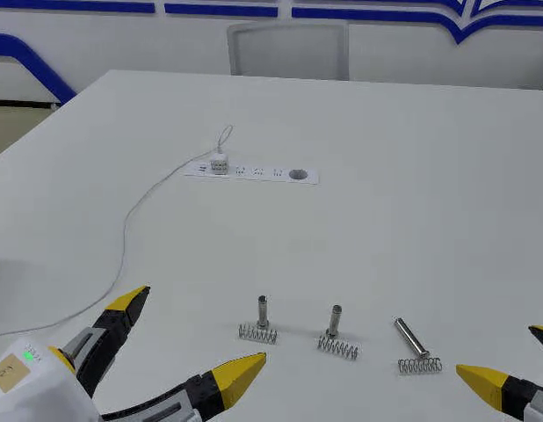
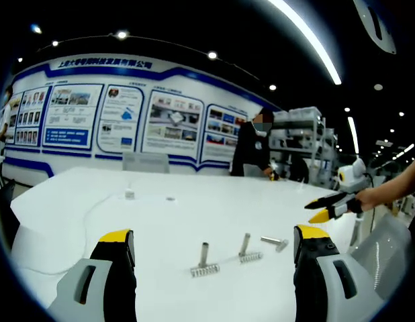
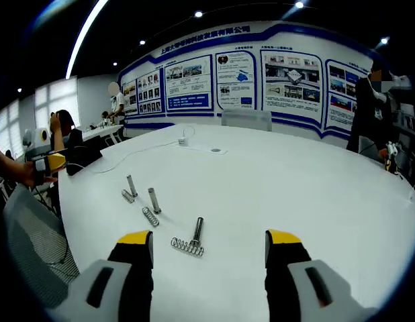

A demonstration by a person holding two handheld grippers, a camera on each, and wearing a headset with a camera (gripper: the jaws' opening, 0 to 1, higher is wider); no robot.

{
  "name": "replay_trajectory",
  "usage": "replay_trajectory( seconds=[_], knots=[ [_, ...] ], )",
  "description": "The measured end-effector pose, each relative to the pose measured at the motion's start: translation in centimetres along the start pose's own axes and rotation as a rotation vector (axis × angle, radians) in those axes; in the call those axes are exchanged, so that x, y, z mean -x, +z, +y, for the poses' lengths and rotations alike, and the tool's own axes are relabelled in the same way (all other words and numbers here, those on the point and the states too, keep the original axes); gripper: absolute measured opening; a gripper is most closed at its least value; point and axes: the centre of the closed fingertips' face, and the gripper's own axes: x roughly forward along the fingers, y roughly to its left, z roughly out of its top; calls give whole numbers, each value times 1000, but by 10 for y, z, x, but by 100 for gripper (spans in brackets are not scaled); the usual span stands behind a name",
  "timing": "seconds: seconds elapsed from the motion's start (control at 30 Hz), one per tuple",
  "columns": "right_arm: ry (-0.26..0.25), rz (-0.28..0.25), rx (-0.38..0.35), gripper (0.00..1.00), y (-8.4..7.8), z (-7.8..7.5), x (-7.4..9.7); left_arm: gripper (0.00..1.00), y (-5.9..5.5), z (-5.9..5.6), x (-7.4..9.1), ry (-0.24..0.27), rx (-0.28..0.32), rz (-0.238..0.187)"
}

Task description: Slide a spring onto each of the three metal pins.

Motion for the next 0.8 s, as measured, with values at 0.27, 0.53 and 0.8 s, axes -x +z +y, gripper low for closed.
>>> replay_trajectory(
  seconds=[0.27, 0.53, 0.8],
  knots=[
    [14, 54, 29, 63, -2, -7, -4, 100, -4, -4, -1, -17, -13, 21],
    [64, 106, 59, 57, -3, 0, -12, 98, -10, -8, -3, -39, -28, 49],
    [80, 145, 59, 46, -1, 7, -26, 95, -1, -7, -1, -30, -45, 20]
  ],
)
